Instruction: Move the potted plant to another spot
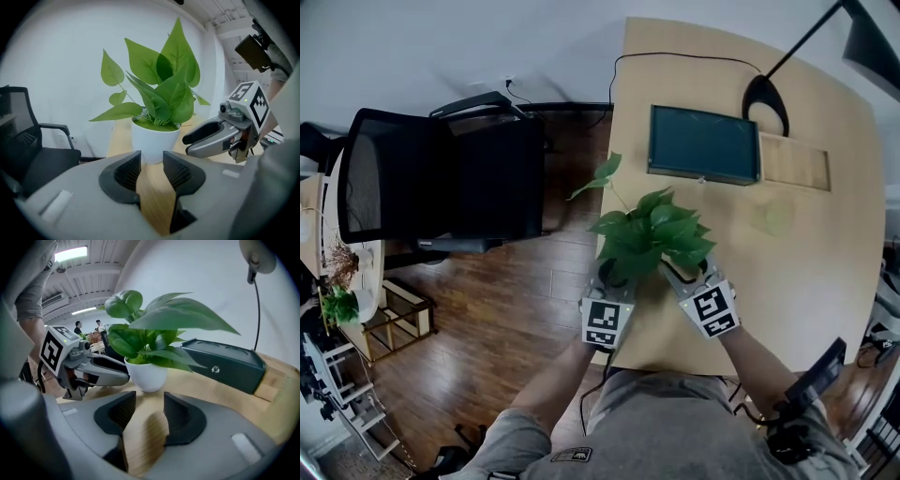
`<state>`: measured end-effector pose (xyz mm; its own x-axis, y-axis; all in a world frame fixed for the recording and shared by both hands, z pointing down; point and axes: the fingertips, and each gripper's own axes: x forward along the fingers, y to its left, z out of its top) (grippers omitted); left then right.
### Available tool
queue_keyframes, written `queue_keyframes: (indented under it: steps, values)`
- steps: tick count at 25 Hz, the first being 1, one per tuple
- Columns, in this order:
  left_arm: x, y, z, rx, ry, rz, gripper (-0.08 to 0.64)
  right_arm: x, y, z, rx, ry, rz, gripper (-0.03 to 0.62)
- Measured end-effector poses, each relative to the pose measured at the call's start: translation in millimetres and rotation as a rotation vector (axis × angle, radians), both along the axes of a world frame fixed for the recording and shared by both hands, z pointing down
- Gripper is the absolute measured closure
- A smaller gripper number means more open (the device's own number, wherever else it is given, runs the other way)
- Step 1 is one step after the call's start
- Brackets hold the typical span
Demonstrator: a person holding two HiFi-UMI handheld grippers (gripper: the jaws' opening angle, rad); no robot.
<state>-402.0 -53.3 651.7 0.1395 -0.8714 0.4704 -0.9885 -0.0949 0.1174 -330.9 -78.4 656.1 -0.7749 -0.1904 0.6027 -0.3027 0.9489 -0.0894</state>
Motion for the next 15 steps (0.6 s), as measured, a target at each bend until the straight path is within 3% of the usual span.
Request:
queue_keyframes:
  steps: [7, 15]
  values:
    - [4.9, -6.8, 3.1, 0.036, -0.081, 0.169, 0.257, -16.0, -3.7, 6.5, 0.04, 0.014, -0.101, 0.25]
    - [-10.3, -22.4, 4.5, 0.046, -0.118, 0.265, 0.189, -33.6, -19.8, 6.1, 0.115, 0.015, -0.166, 0.218]
